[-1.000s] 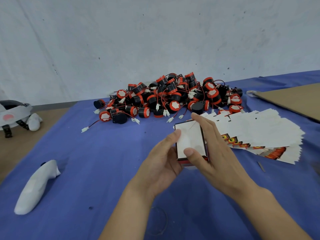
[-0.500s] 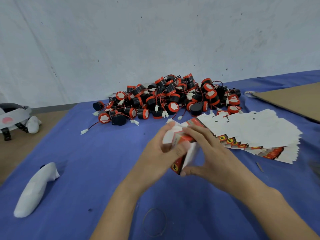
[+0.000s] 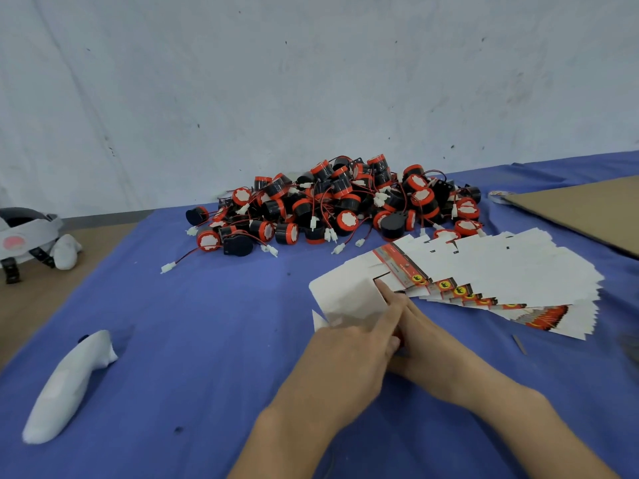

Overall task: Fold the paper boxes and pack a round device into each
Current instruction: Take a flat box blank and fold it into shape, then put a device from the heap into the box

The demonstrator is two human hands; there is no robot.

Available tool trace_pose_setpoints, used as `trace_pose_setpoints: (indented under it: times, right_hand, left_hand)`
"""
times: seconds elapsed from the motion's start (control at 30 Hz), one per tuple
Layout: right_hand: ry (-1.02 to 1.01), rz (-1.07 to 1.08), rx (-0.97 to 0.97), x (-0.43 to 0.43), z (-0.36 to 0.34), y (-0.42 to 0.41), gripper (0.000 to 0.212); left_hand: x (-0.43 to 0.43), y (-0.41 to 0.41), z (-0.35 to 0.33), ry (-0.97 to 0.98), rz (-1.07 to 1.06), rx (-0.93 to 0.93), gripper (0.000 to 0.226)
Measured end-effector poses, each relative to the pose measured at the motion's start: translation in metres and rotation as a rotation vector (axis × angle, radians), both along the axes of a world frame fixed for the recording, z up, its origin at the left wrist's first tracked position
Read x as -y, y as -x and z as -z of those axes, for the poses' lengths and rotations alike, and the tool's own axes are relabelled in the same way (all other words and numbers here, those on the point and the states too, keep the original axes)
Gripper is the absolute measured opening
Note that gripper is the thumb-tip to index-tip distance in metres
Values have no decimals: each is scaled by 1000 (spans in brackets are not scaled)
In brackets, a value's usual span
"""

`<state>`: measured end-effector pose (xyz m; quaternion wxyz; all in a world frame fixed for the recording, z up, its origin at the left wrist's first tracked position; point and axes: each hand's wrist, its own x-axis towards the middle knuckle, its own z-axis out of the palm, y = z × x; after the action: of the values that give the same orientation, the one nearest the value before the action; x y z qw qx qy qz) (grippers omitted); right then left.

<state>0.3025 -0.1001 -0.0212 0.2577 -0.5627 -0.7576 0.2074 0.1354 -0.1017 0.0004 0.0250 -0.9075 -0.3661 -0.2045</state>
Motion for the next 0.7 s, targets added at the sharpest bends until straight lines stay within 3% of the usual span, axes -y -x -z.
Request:
trace_pose_setpoints:
  times: [0.13, 0.23, 0.33, 0.43, 0.7]
  right_hand:
    - [-53, 38, 11, -1, 0, -5, 84]
    - [28, 54, -105, -8, 2, -7, 107]
    - [83, 58, -127, -17, 5, -12, 123]
    - [124, 38, -217, -27, 5, -14, 118]
    - [78, 131, -197, -60, 12, 8, 123]
  left_hand:
    - [9, -3, -7, -194, -6, 76, 40]
    - [5, 2, -21, -294, -55, 350, 32]
    - [-16, 16, -25, -68, -213, 730, 29]
    - [-60, 37, -10, 147, -426, 904, 31]
    - [-180, 112, 5, 284, -775, 570, 58]
